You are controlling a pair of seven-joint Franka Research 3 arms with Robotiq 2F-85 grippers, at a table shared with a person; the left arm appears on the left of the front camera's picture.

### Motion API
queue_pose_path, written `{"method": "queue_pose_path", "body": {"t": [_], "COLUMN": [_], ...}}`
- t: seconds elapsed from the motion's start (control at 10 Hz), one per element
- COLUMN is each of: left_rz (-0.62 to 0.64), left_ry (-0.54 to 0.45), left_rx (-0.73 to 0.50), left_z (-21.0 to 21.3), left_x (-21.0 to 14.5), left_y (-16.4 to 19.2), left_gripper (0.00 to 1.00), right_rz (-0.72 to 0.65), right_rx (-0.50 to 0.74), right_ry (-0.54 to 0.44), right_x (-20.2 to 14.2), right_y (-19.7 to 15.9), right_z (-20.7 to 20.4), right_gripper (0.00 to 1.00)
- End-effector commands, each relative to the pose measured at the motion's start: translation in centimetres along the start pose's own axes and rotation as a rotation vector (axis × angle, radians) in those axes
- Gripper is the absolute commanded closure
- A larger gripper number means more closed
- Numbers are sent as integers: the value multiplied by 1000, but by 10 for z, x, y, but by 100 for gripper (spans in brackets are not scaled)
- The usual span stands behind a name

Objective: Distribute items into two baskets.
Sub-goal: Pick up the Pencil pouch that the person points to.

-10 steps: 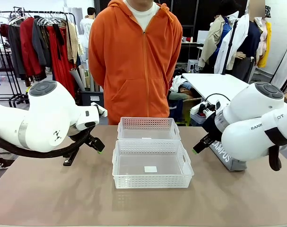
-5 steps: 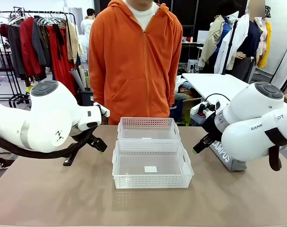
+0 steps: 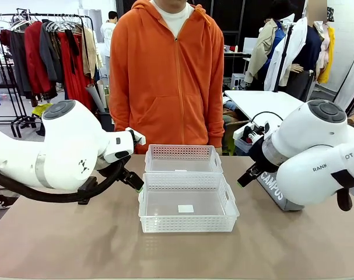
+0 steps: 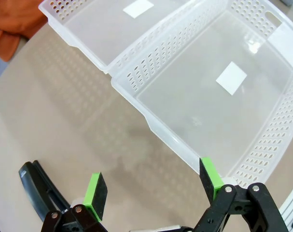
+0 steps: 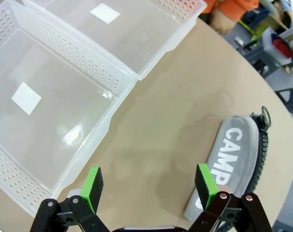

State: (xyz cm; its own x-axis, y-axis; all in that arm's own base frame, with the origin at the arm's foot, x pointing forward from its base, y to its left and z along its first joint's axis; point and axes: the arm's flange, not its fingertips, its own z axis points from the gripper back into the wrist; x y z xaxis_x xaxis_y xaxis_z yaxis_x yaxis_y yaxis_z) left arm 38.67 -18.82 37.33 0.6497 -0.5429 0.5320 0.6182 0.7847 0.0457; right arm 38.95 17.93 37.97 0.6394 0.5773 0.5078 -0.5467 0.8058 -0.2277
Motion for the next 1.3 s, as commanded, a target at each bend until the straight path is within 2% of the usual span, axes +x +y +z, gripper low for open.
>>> {"method": "queue_pose_path", "body": {"t": [0.0, 0.1, 1.2], "left_rz": [-14, -14, -6], "left_ry": [2, 2, 3], "left_rx": [2, 2, -1], "left_z": [0, 0, -1], "left_x": [0, 0, 0], "left_y": [-1, -1, -2], "left_gripper": [0, 0, 0], "right_rz": [-50, 0, -28], "right_rx": [16, 0, 6], "right_ry": [51, 0, 16], "right_x": [1, 0, -1], "right_y": [25, 0, 1], "right_z": [1, 0, 2], "right_gripper": [0, 0, 0]}}
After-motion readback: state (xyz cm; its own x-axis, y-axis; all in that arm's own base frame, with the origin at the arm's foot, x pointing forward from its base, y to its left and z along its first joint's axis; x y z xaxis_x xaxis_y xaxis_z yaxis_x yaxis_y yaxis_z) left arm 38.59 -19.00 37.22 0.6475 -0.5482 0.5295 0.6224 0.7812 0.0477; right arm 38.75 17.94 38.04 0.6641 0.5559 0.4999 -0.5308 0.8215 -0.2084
